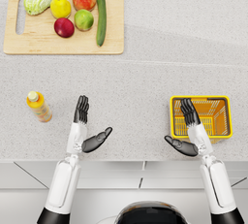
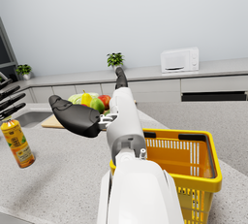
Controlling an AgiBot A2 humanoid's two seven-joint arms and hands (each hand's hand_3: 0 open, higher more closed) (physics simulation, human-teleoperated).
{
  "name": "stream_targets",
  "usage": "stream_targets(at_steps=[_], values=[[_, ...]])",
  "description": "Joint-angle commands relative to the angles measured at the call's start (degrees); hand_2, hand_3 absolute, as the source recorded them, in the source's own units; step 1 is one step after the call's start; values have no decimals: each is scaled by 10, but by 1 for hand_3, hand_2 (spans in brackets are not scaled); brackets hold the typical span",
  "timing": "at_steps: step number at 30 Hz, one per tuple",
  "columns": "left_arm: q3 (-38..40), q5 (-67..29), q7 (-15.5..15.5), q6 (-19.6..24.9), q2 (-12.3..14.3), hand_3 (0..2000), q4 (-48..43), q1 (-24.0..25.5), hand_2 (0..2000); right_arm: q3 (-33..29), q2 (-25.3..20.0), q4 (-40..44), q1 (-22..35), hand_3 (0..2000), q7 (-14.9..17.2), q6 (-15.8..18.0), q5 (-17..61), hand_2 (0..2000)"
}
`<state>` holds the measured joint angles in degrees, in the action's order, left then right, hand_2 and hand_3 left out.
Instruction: Pick up the lemon tea and place it into the yellow basket
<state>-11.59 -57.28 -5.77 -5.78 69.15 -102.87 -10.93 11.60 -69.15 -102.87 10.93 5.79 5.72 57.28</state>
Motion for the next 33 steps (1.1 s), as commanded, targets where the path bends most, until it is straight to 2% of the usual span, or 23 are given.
stream_targets(at_steps=[1, 12, 13, 15, 18, 22, 24, 27, 33], values=[[0, 0, 0, 0, 0, 0, 0, 0, 0, 0, 0, 0, 0, 0, 0, 0, 0, 0], [-17, 0, 0, 0, 1, 0, 9, -1, 0, 0, 0, 0, 0, 0, 0, 0, 0, 0], [-11, 0, 16, 16, 4, 0, 8, -4, 0, 17, -1, 9, 1, 0, 0, 0, 0, 0], [9, 0, 36, 36, 20, 0, 9, -29, 0, -10, -15, -11, 21, 0, -28, -28, 0, 0], [56, -25, 50, 50, 38, 0, 35, -75, 0, -55, -30, -8, 53, 0, -47, -46, 0, 0], [116, -127, 56, 56, 41, 0, 68, -110, 0, -112, -33, -9, 58, 0, -55, -54, 102, 0], [165, -178, 57, 57, 36, 0, 95, -129, 0, -145, -33, 7, 39, 0, -56, -56, 153, 0], [214, -236, 57, 57, 32, 0, 125, -139, 0, -185, -37, 7, 31, 0, -57, -57, 194, 0], [258, -264, 58, 58, 36, 0, 199, -138, 0, -168, -42, 21, 24, 0, -58, -57, 214, 0]])
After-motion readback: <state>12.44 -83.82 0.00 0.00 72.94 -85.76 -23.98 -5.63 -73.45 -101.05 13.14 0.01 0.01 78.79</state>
